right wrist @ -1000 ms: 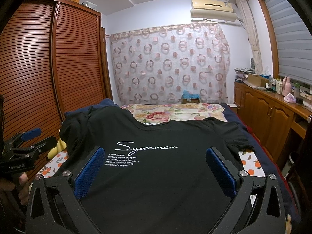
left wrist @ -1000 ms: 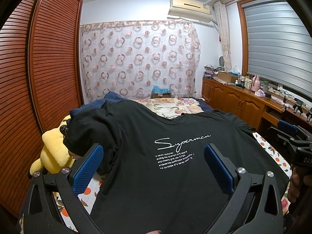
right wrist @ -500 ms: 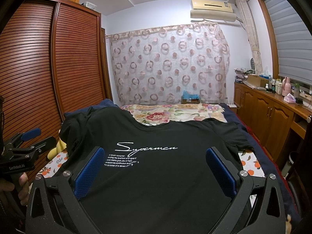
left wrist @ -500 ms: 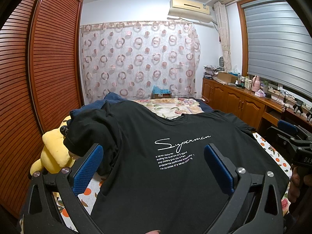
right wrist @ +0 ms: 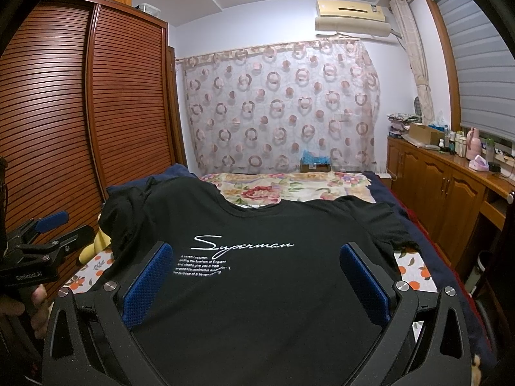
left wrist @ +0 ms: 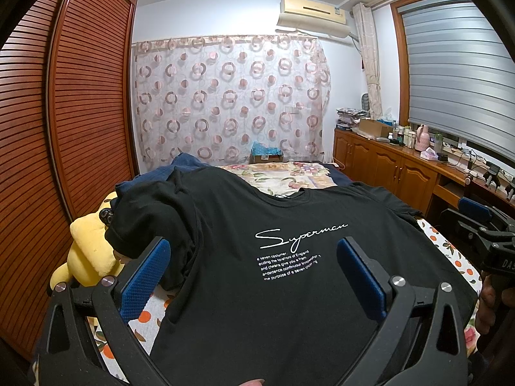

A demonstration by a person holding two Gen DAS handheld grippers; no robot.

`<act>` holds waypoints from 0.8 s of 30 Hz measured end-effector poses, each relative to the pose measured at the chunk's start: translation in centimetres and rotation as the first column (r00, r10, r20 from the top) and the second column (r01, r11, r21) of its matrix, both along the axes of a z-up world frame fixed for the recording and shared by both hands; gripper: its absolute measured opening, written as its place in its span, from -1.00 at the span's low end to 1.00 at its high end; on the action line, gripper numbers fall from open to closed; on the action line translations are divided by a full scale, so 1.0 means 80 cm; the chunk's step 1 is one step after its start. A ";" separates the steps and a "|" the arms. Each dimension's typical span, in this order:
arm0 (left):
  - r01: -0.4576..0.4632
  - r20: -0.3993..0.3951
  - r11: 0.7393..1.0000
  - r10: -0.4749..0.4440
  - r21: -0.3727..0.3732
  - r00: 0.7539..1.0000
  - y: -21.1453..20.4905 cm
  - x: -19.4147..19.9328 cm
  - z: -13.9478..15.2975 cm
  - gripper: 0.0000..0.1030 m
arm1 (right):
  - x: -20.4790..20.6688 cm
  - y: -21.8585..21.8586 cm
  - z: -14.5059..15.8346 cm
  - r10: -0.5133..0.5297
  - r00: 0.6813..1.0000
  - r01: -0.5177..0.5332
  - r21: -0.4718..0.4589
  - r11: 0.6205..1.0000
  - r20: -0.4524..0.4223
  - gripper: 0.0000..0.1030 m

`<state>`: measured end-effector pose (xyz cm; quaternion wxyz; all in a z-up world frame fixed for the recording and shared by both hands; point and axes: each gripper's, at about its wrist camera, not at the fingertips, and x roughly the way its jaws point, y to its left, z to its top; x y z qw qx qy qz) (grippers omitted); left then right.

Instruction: Fold small clothes

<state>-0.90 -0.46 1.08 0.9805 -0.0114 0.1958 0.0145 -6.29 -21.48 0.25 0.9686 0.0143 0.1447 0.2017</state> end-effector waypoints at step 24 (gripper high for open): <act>-0.035 -0.083 0.999 0.034 -0.005 0.996 0.065 0.021 -0.019 1.00 | 0.028 0.008 -0.017 0.102 0.992 -0.103 -0.012 0.995 -0.070 1.00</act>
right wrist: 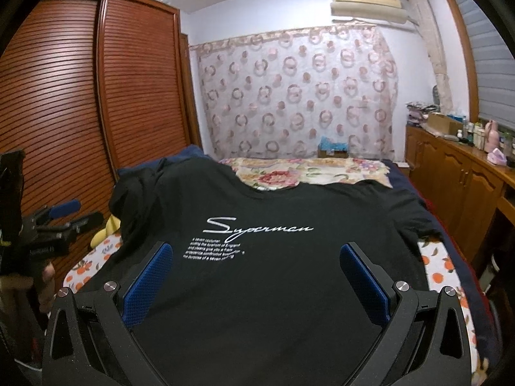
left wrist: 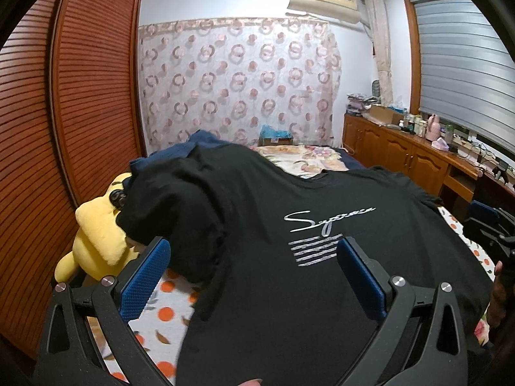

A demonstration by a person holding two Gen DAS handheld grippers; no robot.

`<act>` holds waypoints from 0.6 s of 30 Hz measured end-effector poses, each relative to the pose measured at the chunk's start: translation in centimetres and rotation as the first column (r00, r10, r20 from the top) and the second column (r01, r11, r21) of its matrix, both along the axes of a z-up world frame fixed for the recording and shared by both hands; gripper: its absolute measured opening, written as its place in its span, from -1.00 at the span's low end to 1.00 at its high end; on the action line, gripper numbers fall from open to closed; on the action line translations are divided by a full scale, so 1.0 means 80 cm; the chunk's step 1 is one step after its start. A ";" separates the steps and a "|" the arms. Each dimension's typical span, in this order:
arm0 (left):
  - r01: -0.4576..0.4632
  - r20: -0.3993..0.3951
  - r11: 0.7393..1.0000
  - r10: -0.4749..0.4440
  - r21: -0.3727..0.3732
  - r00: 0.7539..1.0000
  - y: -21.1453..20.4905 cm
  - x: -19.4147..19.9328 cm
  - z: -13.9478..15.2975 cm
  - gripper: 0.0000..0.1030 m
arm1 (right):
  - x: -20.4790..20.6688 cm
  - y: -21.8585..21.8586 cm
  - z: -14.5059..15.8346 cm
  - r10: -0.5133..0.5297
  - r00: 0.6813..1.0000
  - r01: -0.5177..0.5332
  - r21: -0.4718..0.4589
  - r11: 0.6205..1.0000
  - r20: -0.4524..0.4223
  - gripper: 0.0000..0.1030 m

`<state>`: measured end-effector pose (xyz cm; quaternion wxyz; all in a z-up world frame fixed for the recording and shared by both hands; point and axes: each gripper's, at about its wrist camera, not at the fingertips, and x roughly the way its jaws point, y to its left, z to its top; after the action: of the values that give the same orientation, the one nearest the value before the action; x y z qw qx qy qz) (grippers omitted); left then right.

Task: Fold small clothes
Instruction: 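Grasp the black T-shirt's sleeve edge beside the plush toy with the left gripper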

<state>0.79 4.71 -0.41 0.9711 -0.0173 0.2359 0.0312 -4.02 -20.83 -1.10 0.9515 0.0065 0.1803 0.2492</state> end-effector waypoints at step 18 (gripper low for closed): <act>-0.027 -0.075 0.998 0.023 -0.056 0.997 0.111 0.054 -0.017 0.91 | 0.065 0.011 -0.005 0.113 0.990 -0.119 -0.063 0.991 -0.087 1.00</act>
<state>5.15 13.56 -1.74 0.9603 -0.0465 0.2724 0.0375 1.18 -19.96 -1.46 0.9266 -0.0262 0.2283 0.2975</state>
